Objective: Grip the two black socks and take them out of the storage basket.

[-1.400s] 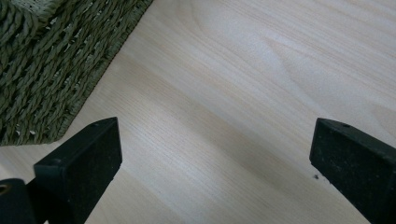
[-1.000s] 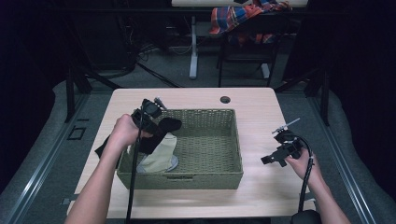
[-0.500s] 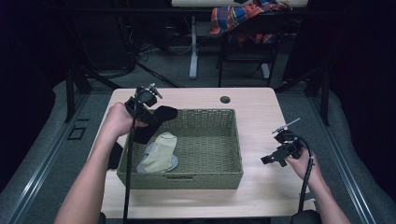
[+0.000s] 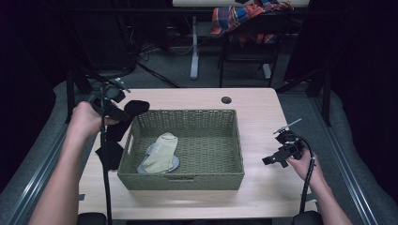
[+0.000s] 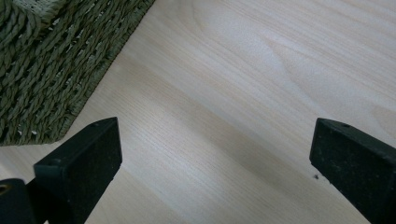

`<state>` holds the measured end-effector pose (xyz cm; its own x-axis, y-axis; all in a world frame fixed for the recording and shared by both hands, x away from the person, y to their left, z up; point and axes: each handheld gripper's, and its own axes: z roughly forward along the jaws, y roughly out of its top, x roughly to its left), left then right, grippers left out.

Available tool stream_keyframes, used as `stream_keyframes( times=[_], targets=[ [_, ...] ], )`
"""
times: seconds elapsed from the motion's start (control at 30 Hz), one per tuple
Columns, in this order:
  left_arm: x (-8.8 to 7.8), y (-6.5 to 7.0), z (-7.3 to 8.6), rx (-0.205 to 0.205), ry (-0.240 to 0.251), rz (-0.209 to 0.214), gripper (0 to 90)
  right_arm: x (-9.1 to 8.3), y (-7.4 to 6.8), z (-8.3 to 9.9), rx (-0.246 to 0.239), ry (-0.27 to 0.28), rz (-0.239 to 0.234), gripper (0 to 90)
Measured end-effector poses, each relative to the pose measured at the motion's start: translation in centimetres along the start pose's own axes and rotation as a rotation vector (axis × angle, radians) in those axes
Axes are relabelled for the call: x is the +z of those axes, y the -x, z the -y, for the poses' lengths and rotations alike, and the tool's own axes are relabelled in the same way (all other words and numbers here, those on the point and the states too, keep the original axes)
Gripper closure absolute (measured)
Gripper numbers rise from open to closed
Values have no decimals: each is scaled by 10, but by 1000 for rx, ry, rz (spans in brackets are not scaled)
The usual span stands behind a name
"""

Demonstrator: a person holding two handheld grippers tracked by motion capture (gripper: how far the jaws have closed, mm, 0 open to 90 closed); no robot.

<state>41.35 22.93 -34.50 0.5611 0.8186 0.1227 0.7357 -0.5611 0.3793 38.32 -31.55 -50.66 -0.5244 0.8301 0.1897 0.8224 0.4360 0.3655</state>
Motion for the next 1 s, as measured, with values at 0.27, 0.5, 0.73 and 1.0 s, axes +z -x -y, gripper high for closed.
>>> stream_keyframes(
  times=[0.27,0.5,0.73,1.0],
  targets=[
    [7,-30,31,-98,-34,-52,810,-1,1,-1,-20,-26,-4,21],
    [29,-43,54,-171,-57,-61,810,-1,1,-1,-16,-20,-5,21],
    [64,-47,76,-224,-116,-69,809,1,0,0,6,2,2,21],
    [105,-45,98,-275,-154,-42,809,-1,1,-1,-19,-26,-6,21]
  ],
)
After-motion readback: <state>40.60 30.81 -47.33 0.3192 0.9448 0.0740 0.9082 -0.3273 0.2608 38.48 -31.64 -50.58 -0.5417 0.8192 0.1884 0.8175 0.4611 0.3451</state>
